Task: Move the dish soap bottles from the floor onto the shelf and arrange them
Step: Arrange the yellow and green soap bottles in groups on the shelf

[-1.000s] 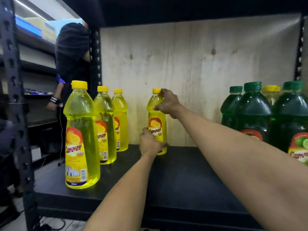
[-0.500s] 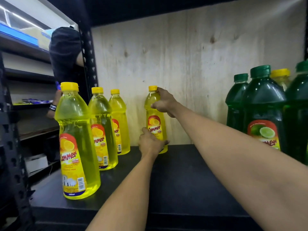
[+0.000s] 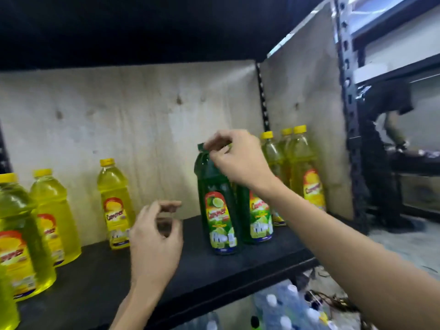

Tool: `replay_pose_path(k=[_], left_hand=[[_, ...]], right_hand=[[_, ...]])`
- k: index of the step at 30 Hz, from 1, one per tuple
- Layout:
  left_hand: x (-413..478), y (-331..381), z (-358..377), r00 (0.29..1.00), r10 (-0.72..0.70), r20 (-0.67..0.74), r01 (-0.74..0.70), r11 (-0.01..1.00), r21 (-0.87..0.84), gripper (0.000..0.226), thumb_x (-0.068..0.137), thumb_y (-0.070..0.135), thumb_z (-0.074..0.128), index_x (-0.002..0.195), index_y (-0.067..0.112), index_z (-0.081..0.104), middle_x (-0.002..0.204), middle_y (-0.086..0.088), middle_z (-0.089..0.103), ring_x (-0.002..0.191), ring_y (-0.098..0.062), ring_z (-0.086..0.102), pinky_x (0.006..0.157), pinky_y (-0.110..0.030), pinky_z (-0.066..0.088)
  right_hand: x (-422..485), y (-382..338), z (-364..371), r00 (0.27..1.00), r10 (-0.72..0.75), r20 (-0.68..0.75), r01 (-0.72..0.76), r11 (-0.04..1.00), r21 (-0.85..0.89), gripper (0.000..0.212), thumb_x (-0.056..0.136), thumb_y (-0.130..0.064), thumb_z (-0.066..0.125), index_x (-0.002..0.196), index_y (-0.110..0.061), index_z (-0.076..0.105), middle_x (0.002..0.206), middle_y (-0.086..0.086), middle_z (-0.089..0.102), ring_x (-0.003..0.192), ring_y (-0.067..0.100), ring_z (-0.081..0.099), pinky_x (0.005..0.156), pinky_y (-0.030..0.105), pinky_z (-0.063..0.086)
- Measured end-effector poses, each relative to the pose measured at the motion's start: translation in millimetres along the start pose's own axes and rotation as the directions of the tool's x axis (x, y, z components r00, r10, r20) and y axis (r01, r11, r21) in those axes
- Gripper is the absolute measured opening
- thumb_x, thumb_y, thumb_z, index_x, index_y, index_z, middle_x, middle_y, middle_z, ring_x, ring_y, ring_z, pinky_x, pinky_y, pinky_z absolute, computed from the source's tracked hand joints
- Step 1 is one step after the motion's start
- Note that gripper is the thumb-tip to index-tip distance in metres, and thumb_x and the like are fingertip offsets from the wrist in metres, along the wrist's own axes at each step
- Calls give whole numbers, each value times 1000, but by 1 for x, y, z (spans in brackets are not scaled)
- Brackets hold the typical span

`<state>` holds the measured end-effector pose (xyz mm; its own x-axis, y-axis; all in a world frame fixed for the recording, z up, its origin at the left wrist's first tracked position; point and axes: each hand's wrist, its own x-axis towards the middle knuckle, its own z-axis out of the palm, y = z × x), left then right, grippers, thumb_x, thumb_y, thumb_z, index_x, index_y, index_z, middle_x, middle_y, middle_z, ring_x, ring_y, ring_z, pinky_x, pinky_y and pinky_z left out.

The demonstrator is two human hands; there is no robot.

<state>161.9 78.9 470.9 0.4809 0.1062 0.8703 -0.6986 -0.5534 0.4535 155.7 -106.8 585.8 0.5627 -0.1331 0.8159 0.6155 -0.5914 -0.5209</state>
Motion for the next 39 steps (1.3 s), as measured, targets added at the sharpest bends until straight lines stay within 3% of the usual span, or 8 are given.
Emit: replay_pose_path(k=[4,10,14,18,22,30,35,39], left_hand=[[-13,71,63,946,-27,323,79,986,-147,30,83,11,71,93,39,66,89,17,70,77,-1,67,64,-10,49],[-24,108,155,811,-214,545,349,924,-156,25,84,9,66,101,27,71,91,11,69,76,-3,68,61,-6,47],[-29,116,202,730,-296,616,451,886,-108,41,85,12,71,124,23,63,107,8,66,86,-7,66,59,-7,45],[-39,122,235,727,-364,582,486,872,-61,74,84,19,76,148,24,39,141,2,53,118,-13,58,90,-21,53],[-61,134,256,754,-442,486,508,861,-4,100,80,29,80,157,22,17,158,-1,31,144,-22,34,116,-40,34],[-94,158,257,815,-459,355,542,820,-184,108,79,32,81,158,19,9,160,-2,27,145,-19,31,113,-28,30],[-104,156,215,857,-455,241,510,815,-275,107,78,39,81,157,26,11,155,8,33,127,4,32,97,2,21],[-93,115,143,894,-419,156,446,864,-234,104,74,34,85,154,33,20,145,11,44,128,-1,43,102,-13,35]], right_hand=[[30,56,-71,957,118,-264,-192,942,-276,29,77,-14,63,104,-20,70,104,9,67,100,28,62,89,33,47],[62,131,-104,930,341,-137,-367,844,-390,70,82,-25,70,144,-20,39,140,21,44,129,44,41,106,46,37],[68,148,-114,889,457,-35,-436,819,-372,88,82,-25,75,153,-15,24,137,19,53,127,40,51,102,44,47],[57,143,-127,913,401,-81,-393,805,-444,64,69,-39,87,117,-4,61,117,17,66,110,36,62,92,46,53],[23,127,-134,955,297,8,-271,884,-381,63,67,-42,87,113,-10,58,111,10,66,106,31,62,91,49,52],[-33,87,-147,998,43,47,-24,932,-361,50,69,-49,83,99,-19,56,92,-5,68,93,24,64,83,48,53],[-39,36,-140,995,-35,98,65,946,-317,50,61,-59,82,94,-26,63,83,-13,66,84,14,64,80,41,56],[-39,-6,-99,990,-59,131,90,965,-247,53,58,-63,82,92,-26,64,80,-13,65,78,10,63,69,27,51]])
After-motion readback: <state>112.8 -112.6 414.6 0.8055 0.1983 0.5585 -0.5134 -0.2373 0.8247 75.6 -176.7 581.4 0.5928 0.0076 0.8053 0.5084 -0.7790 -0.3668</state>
